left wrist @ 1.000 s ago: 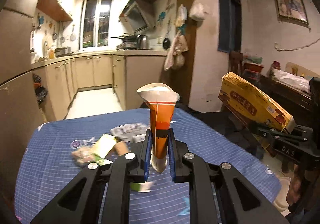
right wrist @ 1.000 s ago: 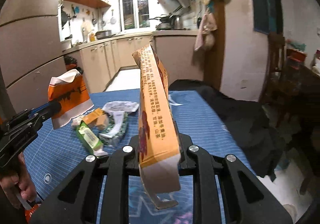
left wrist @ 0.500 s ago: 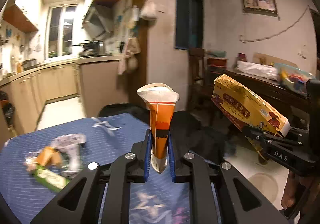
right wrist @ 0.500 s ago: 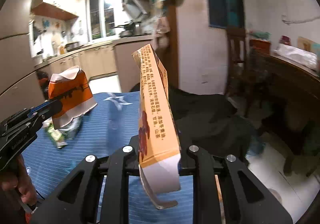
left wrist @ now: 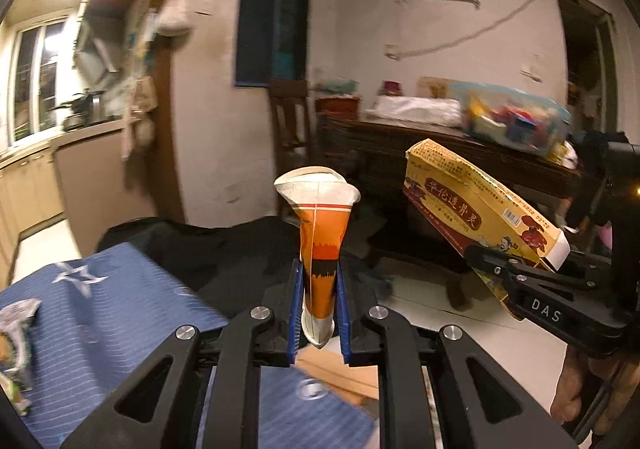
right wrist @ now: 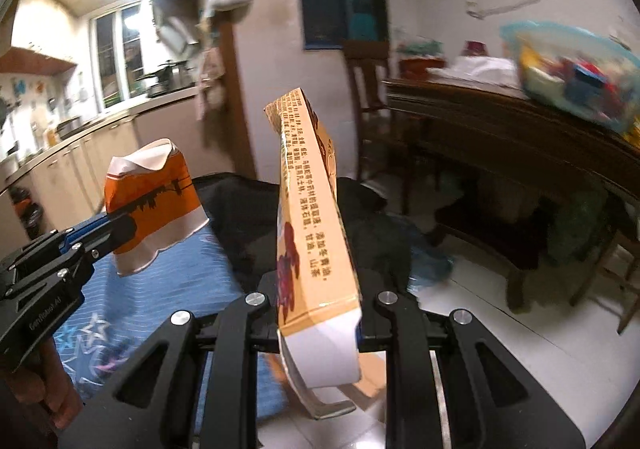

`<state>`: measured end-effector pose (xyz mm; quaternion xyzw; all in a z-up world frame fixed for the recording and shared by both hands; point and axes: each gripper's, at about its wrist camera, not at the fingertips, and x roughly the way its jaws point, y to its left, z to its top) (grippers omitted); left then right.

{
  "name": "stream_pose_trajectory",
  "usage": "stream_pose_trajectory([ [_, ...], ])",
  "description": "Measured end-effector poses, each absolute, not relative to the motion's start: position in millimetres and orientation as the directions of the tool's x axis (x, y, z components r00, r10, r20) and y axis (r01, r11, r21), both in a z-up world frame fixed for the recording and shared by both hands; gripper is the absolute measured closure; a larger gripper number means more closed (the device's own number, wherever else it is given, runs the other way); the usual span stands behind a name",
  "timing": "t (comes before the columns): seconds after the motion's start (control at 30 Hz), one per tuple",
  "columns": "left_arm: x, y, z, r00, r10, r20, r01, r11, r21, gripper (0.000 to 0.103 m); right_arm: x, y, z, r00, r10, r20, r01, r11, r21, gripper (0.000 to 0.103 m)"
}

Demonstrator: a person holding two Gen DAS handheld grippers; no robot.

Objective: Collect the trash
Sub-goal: 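Carry the orange cup in the left tool while the right tool carries the yellow box to the bucket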

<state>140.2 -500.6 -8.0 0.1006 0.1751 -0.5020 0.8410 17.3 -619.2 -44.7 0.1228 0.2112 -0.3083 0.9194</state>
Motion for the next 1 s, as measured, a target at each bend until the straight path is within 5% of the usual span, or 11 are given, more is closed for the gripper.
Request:
stream_pose_trajectory([
  [0.47, 52.1, -663.6, -81.3, 0.208, -0.828, -0.52, 0.963, 0.267, -0.041, 0.087, -89.5, -713.8, -121.5, 0.52, -0.59, -0.617, 0.795, 0.599, 0.097, 0.084],
  [1.0, 15.2, -784.6, -246.8, -0.007, -0.645, -0.764, 0.98, 0.146, -0.132, 0.087, -114.4, -778.3, -262.2, 0.356, -0.371, -0.857, 0.864, 0.48, 0.151, 0.084],
])
